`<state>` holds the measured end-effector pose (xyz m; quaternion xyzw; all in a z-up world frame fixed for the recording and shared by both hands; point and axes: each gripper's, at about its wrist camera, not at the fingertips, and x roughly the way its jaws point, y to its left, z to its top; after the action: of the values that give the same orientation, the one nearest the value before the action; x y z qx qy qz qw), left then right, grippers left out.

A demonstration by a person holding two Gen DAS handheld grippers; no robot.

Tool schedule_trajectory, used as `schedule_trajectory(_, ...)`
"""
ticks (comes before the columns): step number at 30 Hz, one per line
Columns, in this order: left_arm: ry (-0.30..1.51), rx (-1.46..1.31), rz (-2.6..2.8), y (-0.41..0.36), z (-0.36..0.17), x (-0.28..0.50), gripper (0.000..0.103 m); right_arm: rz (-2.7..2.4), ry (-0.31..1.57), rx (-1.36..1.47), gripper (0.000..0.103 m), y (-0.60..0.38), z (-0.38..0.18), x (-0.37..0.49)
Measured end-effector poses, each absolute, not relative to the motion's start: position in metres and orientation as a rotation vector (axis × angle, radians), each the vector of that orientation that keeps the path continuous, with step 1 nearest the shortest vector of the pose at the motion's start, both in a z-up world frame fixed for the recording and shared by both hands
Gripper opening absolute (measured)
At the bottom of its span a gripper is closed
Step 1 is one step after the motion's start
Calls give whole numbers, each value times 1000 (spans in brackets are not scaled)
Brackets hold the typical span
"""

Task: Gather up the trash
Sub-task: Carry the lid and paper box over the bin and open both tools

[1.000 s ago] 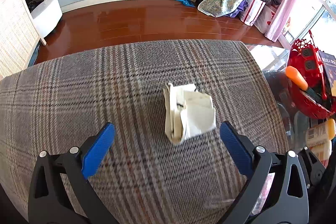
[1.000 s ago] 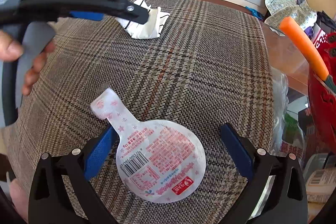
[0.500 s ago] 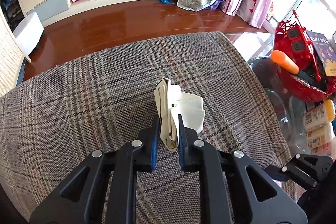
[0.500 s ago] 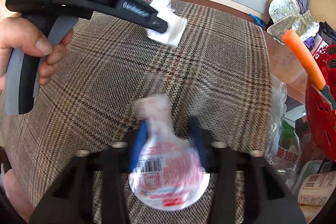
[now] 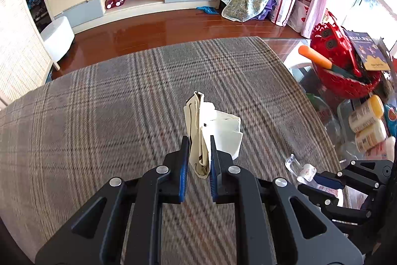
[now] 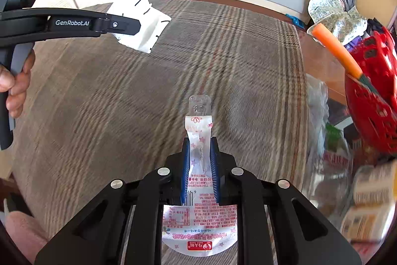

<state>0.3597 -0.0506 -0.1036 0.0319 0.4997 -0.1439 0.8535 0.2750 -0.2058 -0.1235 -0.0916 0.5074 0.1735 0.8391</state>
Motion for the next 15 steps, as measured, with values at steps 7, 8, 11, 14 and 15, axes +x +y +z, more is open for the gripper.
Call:
schedule_trajectory(7,1040,50,-294,-31,-84,263,13,380,1032,-197,17,-198,-98,196)
schedule_trajectory(8,1035,43,-290,-28,-80,248,13,379,1027,-190,17,-196,-94,186)
schedule_trajectory(11,1034,30,-282,-17,-67,186,13,365,1012,-192,17,-189,-84,138)
schedule_trajectory(14,1057,47,-283,-11,-63,134,13,352,1043,-157,17,-187,-86,92)
schedule_trajectory(15,1061,50,-289,-9,-63,116,13,348,1048,-151,17,-188,-87,77)
